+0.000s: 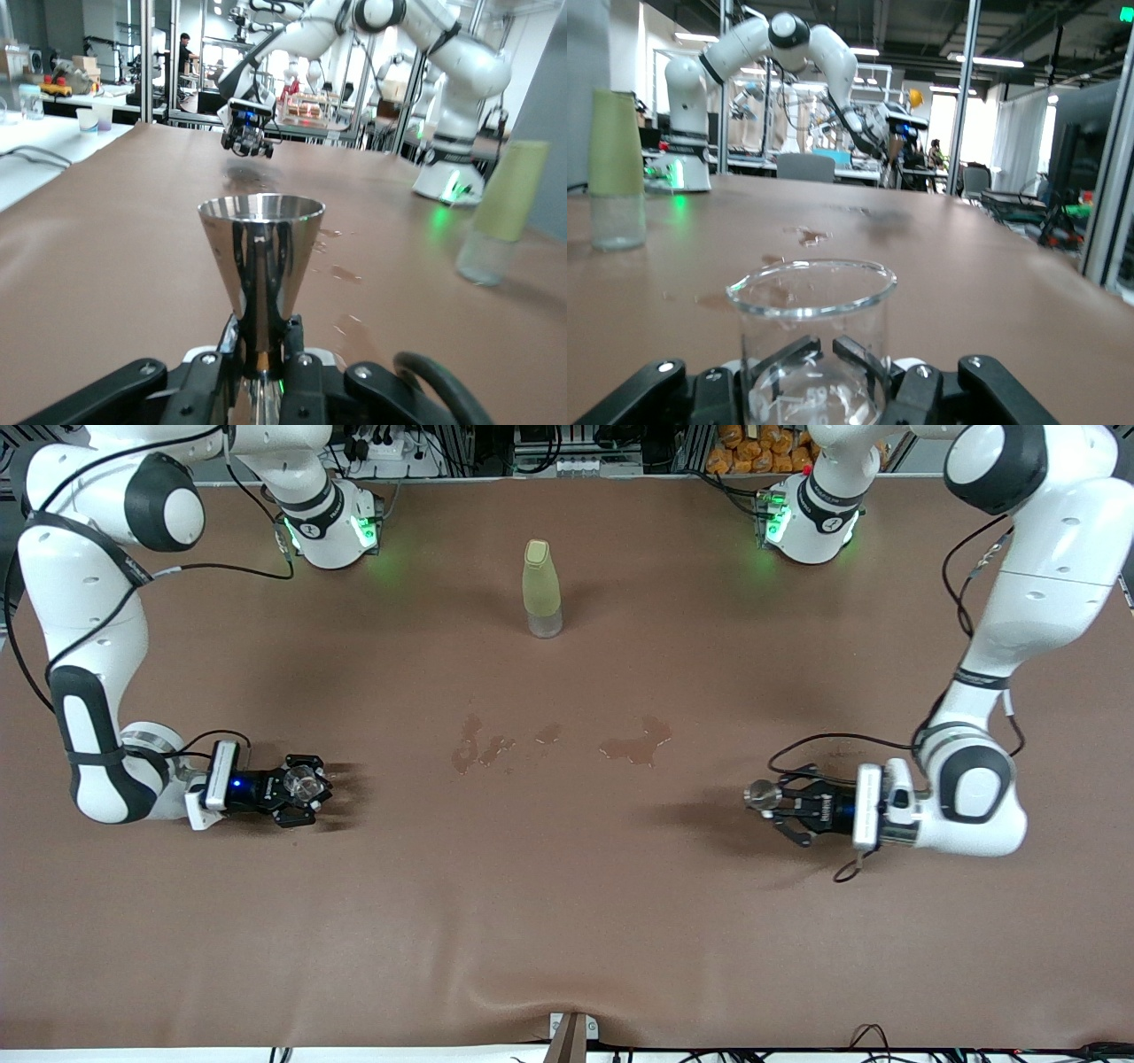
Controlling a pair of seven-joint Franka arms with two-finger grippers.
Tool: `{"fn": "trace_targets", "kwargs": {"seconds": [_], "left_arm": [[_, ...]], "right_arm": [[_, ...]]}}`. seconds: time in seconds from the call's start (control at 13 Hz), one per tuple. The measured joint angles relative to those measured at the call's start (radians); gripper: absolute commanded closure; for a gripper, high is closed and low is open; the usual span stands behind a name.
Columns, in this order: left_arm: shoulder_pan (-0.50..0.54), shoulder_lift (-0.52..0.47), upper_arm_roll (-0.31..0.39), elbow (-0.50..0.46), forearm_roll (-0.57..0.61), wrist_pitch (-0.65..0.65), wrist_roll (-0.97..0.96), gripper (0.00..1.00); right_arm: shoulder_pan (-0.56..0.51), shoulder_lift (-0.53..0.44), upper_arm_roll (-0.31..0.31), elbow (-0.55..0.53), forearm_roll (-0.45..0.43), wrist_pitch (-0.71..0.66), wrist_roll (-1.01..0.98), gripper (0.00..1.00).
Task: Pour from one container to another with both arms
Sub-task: 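Lift the jigger with the left gripper while the right gripper lifts the beaker, then move the jigger above the beaker held by the right gripper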
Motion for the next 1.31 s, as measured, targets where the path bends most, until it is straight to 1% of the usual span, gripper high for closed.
{"fn": "trace_targets", "kwargs": {"seconds": [0.08,0.31,0.54,0.69,0.85,1.08,1.31], "left_arm": [[-0.048,0.000,-0.001,0.001,-0.043,0.049,0.050,1.00],[-0.186,0.005,0.002,-0.001,-0.222,0.179,0.159,1.00],[-0.286,0.016,0.004,-0.014,-0.362,0.266,0.177,1.00],[-0.351,0.024,0.005,-0.036,-0.495,0.328,0.182,1.00],[-0.420,0.032,0.006,-0.047,-0.604,0.382,0.187,1.00],[-0.516,0.043,0.009,-0.046,-0.684,0.457,0.187,1.00],[-0.596,0.047,0.025,-0.036,-0.702,0.507,0.187,1.00]], "right_arm": [[0.004,-0.021,0.000,-0.009,0.000,-0.022,0.012,1.00],[0.022,-0.112,0.000,-0.064,0.000,-0.061,0.086,1.00],[0.037,-0.277,0.001,-0.183,0.001,-0.068,0.186,1.00],[0.042,-0.391,-0.003,-0.261,0.001,-0.069,0.241,1.00],[0.072,-0.486,-0.036,-0.333,0.000,-0.070,0.283,1.00],[0.134,-0.571,-0.091,-0.415,0.001,-0.069,0.310,1.00],[0.189,-0.616,-0.128,-0.473,0.011,-0.060,0.321,1.00]]}}
